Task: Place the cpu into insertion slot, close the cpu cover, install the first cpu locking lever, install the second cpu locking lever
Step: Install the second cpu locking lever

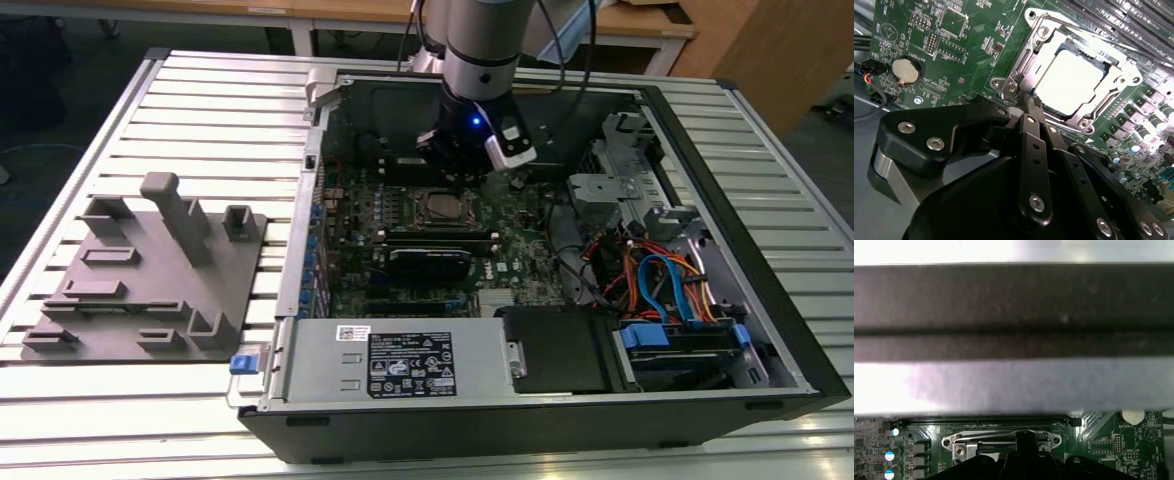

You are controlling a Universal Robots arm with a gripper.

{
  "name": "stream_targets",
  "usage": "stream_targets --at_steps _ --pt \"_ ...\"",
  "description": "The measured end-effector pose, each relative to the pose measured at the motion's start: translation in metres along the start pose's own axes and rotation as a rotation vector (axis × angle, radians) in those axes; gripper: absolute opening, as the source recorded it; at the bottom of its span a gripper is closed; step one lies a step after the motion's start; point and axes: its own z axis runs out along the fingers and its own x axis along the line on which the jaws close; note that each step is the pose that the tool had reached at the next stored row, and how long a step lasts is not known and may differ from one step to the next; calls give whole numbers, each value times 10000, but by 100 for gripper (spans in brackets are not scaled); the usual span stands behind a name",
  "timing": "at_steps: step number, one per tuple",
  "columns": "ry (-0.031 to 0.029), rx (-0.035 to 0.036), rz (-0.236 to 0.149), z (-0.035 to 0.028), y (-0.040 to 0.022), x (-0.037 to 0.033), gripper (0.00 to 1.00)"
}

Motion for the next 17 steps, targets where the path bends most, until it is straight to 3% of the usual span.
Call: stream_targets --at_steps 6,17 --pt "0 9 1 -11 -23 -1 11" --pt "0 8 0 -212 -11 -4 11"
